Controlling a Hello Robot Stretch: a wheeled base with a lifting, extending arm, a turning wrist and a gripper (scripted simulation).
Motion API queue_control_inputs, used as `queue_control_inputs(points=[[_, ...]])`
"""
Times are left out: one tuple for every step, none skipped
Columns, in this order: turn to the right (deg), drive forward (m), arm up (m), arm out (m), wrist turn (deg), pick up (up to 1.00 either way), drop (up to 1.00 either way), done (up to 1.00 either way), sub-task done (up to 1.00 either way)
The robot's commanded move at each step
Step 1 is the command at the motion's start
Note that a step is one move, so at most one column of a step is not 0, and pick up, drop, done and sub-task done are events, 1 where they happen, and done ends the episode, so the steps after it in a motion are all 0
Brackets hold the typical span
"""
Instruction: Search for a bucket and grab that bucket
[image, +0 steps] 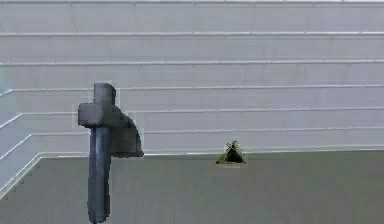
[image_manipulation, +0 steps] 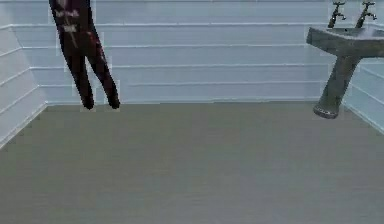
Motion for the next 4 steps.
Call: queue_control_inputs(points=[[0.0,0.9,0.0,0.0,0.0,0.0,0.0,0.0,0.0],[-45.0,0.0,0.0,0.0,0.0,0.0,0.0,0.0,0.0],[-21.0,0.0,0.0,0.0,0.0,0.0,0.0,0.0,0.0],[45.0,0.0,0.0,0.0,0.0,0.0,0.0,0.0,0.0]])
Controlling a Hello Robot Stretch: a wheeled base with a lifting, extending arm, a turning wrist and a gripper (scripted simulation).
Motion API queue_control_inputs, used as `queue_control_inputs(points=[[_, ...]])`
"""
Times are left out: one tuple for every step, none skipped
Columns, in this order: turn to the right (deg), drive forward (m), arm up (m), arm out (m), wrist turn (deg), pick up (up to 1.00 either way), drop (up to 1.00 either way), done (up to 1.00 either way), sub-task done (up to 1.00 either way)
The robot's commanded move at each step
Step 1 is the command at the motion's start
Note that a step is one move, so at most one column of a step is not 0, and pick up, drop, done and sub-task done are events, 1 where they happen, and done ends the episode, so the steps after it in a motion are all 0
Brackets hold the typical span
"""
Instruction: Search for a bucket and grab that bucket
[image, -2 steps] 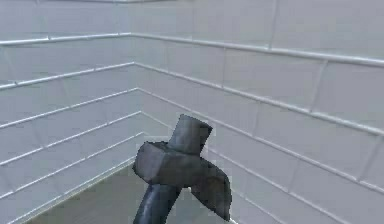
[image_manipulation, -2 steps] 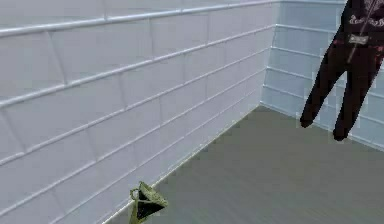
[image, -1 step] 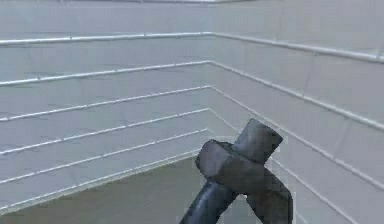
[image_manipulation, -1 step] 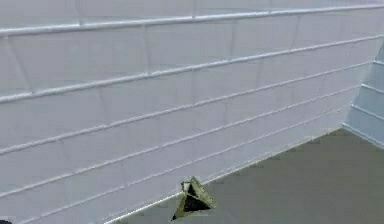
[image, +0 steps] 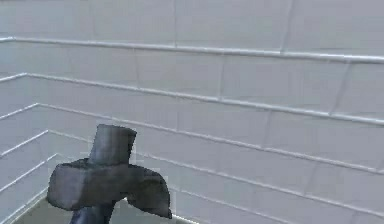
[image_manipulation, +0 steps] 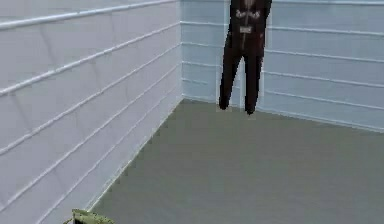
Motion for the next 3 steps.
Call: queue_control_inputs(points=[[24.0,0.0,0.0,0.0,0.0,0.0,0.0,0.0,0.0],[0.0,0.4,0.0,0.0,0.0,0.0,0.0,0.0,0.0],[-45.0,0.0,0.0,0.0,0.0,0.0,0.0,0.0,0.0]])
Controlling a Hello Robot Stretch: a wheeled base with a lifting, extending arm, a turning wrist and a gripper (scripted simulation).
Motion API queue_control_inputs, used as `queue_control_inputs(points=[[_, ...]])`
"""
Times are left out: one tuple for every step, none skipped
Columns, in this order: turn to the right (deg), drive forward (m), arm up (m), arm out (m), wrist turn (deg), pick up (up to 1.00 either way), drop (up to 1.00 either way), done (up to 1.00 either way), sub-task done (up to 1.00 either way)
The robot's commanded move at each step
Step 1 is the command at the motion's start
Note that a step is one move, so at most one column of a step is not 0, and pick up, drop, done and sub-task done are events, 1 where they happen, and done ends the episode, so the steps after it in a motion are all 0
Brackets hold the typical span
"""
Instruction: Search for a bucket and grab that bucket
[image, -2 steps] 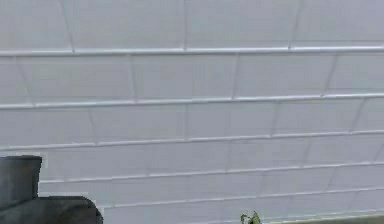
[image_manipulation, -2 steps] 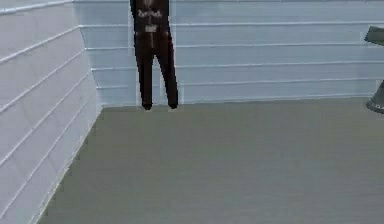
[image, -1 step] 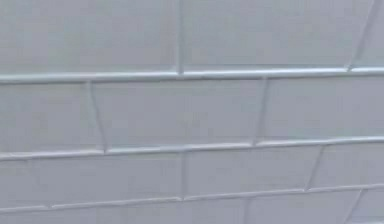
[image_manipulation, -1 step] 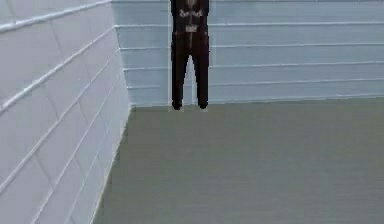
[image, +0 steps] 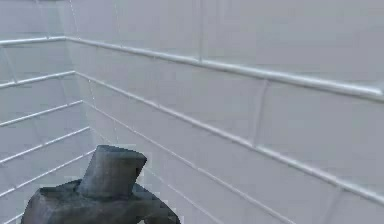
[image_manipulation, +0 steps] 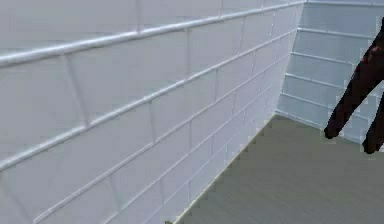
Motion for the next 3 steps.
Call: queue_control_inputs(points=[[-12.0,0.0,0.0,0.0,0.0,0.0,0.0,0.0,0.0],[-3.0,0.0,0.0,0.0,0.0,0.0,0.0,0.0,0.0],[42.0,0.0,0.0,0.0,0.0,0.0,0.0,0.0,0.0]])
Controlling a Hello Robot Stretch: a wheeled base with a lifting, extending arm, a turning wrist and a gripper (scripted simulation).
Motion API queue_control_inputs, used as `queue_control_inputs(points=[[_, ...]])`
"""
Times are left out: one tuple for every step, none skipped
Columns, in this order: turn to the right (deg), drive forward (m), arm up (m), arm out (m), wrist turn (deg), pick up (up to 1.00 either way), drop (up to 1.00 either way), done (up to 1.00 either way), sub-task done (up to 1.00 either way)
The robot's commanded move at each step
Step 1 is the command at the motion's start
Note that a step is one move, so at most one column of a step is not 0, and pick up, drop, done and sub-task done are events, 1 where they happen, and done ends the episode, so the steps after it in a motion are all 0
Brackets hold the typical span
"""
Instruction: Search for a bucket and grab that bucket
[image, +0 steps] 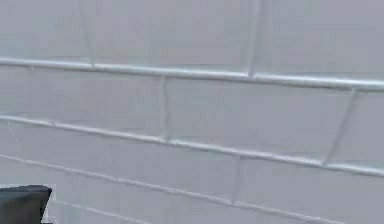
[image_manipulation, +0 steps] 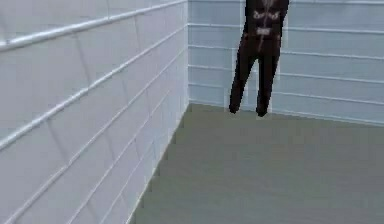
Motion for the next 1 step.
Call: queue_control_inputs(points=[[0.0,0.25,0.0,0.0,0.0,0.0,0.0,0.0,0.0]])
